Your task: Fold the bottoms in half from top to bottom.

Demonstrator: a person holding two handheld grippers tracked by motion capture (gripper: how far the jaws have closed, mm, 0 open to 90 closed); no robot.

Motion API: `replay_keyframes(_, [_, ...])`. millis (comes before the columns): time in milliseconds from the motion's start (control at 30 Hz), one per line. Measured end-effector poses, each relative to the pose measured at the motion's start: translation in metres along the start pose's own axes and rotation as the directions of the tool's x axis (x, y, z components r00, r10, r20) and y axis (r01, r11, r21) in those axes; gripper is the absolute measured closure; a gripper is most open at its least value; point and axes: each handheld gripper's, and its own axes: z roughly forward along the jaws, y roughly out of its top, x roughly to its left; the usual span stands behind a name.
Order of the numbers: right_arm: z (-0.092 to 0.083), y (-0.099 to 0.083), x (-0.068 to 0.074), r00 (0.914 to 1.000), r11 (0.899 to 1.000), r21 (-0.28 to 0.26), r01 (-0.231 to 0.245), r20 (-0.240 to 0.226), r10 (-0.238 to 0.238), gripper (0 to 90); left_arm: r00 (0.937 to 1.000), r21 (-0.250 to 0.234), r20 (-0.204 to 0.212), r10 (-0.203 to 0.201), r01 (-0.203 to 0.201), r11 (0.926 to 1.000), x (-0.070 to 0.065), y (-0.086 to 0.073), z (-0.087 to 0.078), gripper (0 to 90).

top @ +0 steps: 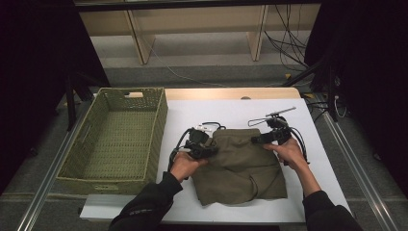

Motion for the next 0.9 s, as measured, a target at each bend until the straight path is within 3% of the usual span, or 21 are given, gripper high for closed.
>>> replay_keyframes(233, [0.006, -0.001, -0.001, 0.9993, 0.999, 0.034, -0.028, -0.026, 0.029, 42.0, 0.9998, 0.014, 0.004, 0.021, -0.021, 0.9997, -0.002, -0.006, 0.001, 88.1])
replay_keyframes(333, [0.007, -0.004, 0.000, 0.9985, 0.998, 0.055, -0.012, -0.053, 0.015, 50.2, 0.9995, 0.020, 0.010, 0.031, -0.031, 0.9993, -0.001, -0.013, -0.001, 87.9])
replay_keyframes(533, [-0.009, -0.011, 0.007, 0.9949, 1.000, -0.006, 0.009, -0.100, -0.009, 71.1, 0.9986, 0.036, 0.016, 0.050, -0.051, 0.9981, -0.004, -0.024, -0.001, 87.2])
replay_keyframes(667, [-0.029, -0.020, 0.016, 0.9925, 0.997, -0.056, 0.059, -0.104, -0.065, 74.8, 0.9973, 0.036, 0.017, 0.072, -0.072, 0.9968, -0.008, -0.031, -0.007, 85.6])
replay_keyframes(900, [-0.056, -0.050, 0.036, 0.9810, 0.979, -0.143, 0.148, -0.104, -0.164, 78.6, 0.9964, 0.047, 0.045, 0.071, -0.073, 0.9962, -0.011, -0.045, -0.015, 78.5])
